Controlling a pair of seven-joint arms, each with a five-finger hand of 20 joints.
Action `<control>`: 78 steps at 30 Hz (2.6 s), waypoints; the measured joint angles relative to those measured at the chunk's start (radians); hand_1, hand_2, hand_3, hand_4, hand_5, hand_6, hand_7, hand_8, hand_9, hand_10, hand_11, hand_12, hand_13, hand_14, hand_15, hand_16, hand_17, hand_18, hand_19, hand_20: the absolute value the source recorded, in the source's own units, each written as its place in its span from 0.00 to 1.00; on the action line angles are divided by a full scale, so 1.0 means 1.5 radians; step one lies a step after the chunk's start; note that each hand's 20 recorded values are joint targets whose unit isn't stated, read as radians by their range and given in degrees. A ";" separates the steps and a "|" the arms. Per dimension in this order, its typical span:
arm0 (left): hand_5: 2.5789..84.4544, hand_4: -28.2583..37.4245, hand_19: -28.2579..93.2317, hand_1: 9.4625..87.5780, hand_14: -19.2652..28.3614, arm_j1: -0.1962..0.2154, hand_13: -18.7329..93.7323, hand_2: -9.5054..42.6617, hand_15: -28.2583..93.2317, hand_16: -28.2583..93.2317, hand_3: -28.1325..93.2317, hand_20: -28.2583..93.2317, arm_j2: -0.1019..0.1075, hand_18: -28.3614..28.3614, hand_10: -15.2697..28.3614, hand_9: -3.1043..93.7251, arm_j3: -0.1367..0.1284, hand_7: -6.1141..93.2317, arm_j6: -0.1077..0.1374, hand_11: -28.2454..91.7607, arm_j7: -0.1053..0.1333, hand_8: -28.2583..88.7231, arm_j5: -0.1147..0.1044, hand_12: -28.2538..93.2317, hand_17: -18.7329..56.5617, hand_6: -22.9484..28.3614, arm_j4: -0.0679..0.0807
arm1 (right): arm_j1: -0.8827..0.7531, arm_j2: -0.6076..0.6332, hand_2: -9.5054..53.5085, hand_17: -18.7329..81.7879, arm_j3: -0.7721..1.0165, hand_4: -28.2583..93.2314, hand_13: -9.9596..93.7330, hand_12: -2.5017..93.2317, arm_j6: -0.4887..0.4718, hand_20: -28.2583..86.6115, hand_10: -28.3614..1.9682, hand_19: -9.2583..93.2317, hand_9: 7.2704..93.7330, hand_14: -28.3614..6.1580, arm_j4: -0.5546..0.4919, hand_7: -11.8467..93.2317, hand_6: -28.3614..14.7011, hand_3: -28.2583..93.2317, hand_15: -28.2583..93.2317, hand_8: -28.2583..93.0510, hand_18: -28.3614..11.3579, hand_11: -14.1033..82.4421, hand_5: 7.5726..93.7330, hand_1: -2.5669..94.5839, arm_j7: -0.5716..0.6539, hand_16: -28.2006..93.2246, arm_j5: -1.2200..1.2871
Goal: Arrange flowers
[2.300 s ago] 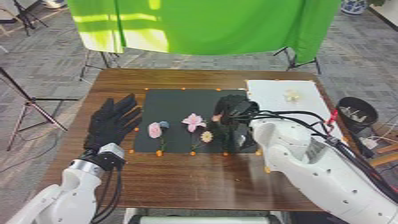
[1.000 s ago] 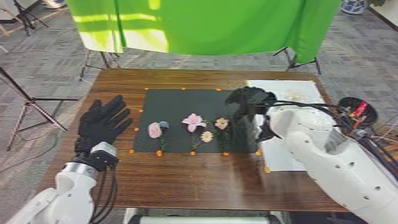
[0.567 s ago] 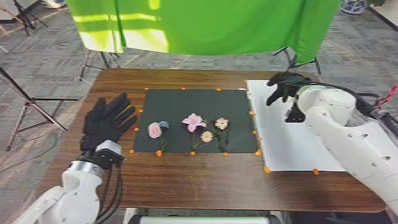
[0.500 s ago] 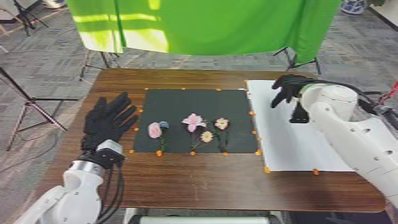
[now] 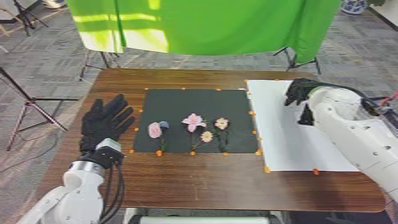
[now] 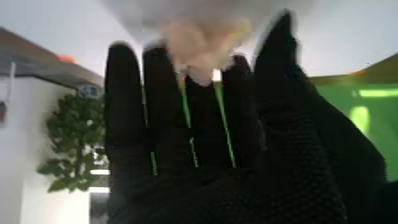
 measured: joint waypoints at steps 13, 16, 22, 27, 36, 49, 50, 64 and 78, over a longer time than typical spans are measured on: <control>0.45 0.00 0.50 0.14 0.76 0.006 0.30 0.52 0.48 0.16 0.80 0.28 -0.021 0.75 0.72 0.29 0.002 0.16 -0.002 0.41 -0.014 0.18 -0.008 0.27 0.14 0.66 -0.001 | -0.080 0.009 0.08 0.43 0.017 0.00 0.81 0.38 0.144 0.21 0.72 1.00 0.84 0.77 -0.034 0.26 0.78 0.78 0.43 0.13 0.51 0.20 0.68 0.76 0.009 0.59 0.003; 0.45 0.00 0.50 0.14 0.76 0.013 0.30 0.52 0.48 0.16 0.80 0.28 -0.023 0.75 0.72 0.29 -0.002 0.16 -0.003 0.41 -0.015 0.18 -0.007 0.27 0.14 0.66 -0.003 | -0.101 0.023 0.08 0.43 0.017 0.00 0.81 0.38 0.158 0.21 0.72 1.00 0.84 0.77 -0.064 0.26 0.77 0.78 0.43 0.13 0.51 0.20 0.68 0.75 0.007 0.58 0.006; 0.45 0.00 0.50 0.14 0.76 0.035 0.30 0.52 0.48 0.16 0.80 0.28 -0.026 0.75 0.72 0.29 -0.018 0.16 -0.003 0.41 -0.015 0.18 -0.007 0.27 0.14 0.66 -0.011 | -0.154 0.040 0.06 0.43 0.042 0.00 0.81 0.38 0.165 0.20 0.70 0.99 0.85 0.76 -0.168 0.25 0.77 0.79 0.44 0.13 0.48 0.20 0.69 0.74 0.008 0.58 0.033; 0.45 0.00 0.50 0.14 0.75 0.042 0.30 0.52 0.48 0.16 0.80 0.28 -0.032 0.75 0.71 0.29 -0.024 0.16 -0.006 0.41 -0.015 0.18 -0.006 0.27 0.14 0.66 -0.011 | -0.175 0.042 0.05 0.44 0.042 0.00 0.81 0.37 0.163 0.23 0.69 0.96 0.85 0.75 -0.267 0.25 0.76 0.78 0.43 0.13 0.46 0.20 0.70 0.74 0.003 0.58 0.043; 0.44 0.00 0.50 0.14 0.75 0.040 0.29 0.51 0.48 0.16 0.80 0.28 -0.033 0.75 0.71 0.29 -0.024 0.16 -0.009 0.41 -0.015 0.18 -0.003 0.27 0.14 0.65 -0.011 | -0.206 -0.002 0.05 0.45 0.039 0.00 0.80 0.34 0.103 0.32 0.66 0.86 0.82 0.74 -0.327 0.24 0.74 0.78 0.42 0.13 0.42 0.19 0.68 0.72 -0.018 0.57 0.031; 0.44 0.00 0.49 0.15 0.74 0.055 0.29 0.53 0.48 0.17 0.78 0.28 -0.037 0.75 0.71 0.29 -0.040 0.16 -0.015 0.41 -0.018 0.17 0.002 0.28 0.14 0.65 -0.011 | -0.259 -0.010 0.00 0.47 0.040 0.00 0.71 0.17 0.067 0.45 0.56 0.62 0.62 0.67 -0.375 0.24 0.68 0.80 0.42 0.13 0.35 0.24 0.56 0.65 -0.023 0.51 0.038; 0.44 0.00 0.49 0.14 0.74 0.056 0.29 0.54 0.48 0.17 0.78 0.28 -0.037 0.75 0.71 0.29 -0.040 0.16 -0.015 0.41 -0.018 0.17 0.002 0.28 0.14 0.65 -0.011 | -0.264 -0.009 0.00 0.47 0.048 0.00 0.70 0.17 0.056 0.44 0.56 0.62 0.60 0.64 -0.383 0.24 0.67 0.82 0.43 0.13 0.34 0.23 0.56 0.63 -0.023 0.49 0.041; 0.40 0.00 0.48 0.18 0.73 0.069 0.27 0.57 0.42 0.18 0.68 0.28 -0.038 0.75 0.70 0.26 -0.062 0.12 -0.029 0.37 -0.020 0.18 -0.001 0.28 0.13 0.63 -0.012 | -0.296 0.005 0.26 0.43 0.111 0.01 0.57 0.16 0.030 0.41 0.40 0.65 0.47 0.41 -0.442 0.20 0.57 0.83 0.43 0.15 0.28 0.21 0.43 0.29 -0.018 0.37 0.068; 0.35 0.00 0.44 0.18 0.61 0.117 0.27 0.54 0.32 0.18 0.68 0.29 -0.070 0.74 0.62 0.25 -0.146 0.08 -0.106 0.32 -0.036 0.19 0.034 0.27 0.15 0.58 -0.005 | -0.412 -0.074 0.36 0.39 0.319 0.00 0.40 0.12 0.253 0.42 0.48 0.26 0.35 0.49 -0.461 0.18 0.61 0.83 0.30 0.16 0.34 0.18 0.35 0.16 -0.165 0.35 0.417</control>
